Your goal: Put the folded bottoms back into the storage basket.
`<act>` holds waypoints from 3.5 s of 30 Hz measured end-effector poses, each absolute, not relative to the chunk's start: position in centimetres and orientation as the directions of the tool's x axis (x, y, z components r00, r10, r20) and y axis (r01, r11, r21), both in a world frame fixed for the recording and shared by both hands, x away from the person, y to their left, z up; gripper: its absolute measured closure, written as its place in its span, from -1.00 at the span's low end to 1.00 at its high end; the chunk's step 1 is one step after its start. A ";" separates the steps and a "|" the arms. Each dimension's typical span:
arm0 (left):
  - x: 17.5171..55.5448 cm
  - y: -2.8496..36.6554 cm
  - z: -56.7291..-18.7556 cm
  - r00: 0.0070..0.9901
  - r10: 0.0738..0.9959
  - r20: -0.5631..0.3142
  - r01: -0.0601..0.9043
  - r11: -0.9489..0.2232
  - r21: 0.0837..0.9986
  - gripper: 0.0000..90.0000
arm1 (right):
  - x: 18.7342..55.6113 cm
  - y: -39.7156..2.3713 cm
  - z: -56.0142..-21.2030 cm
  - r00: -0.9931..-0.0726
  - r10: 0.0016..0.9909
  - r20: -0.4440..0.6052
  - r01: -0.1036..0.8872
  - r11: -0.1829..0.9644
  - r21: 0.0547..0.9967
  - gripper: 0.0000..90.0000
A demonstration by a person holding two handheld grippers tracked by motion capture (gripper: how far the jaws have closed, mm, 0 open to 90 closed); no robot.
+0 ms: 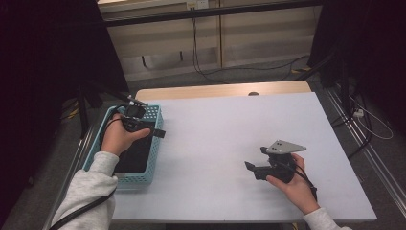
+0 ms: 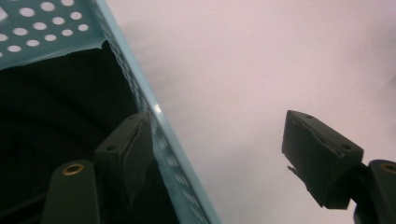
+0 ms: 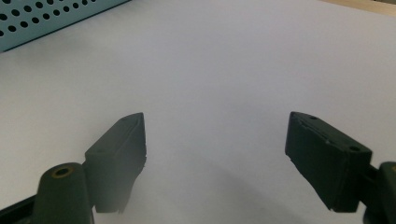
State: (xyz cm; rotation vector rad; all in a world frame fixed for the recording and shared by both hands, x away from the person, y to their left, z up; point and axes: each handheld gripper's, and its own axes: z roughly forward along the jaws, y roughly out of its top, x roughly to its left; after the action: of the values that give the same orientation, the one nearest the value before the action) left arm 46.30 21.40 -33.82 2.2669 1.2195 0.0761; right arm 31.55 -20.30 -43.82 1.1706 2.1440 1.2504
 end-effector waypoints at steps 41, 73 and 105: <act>44.3 17.3 -35.1 0.675 0.705 -0.220 0.694 -0.504 0.514 -0.53 | 31.1 -21.7 -43.9 -0.571 0.817 0.082 0.481 0.252 0.840 -0.57; 42.3 15.6 -37.6 0.706 0.661 -0.255 0.676 -0.522 0.520 -0.57 | 28.9 -24.8 -44.4 -0.545 0.836 0.072 0.505 0.259 0.823 -0.57; 39.7 15.6 -41.0 0.733 0.625 -0.268 0.651 -0.530 0.544 -0.64 | 28.7 -24.9 -44.4 -0.551 0.831 0.077 0.512 0.264 0.817 -0.59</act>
State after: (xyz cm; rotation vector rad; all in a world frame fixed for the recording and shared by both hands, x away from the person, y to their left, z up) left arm 39.73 15.61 -41.02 2.2990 0.9588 -0.0532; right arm 28.67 -24.87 -44.38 1.2232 2.1724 1.1896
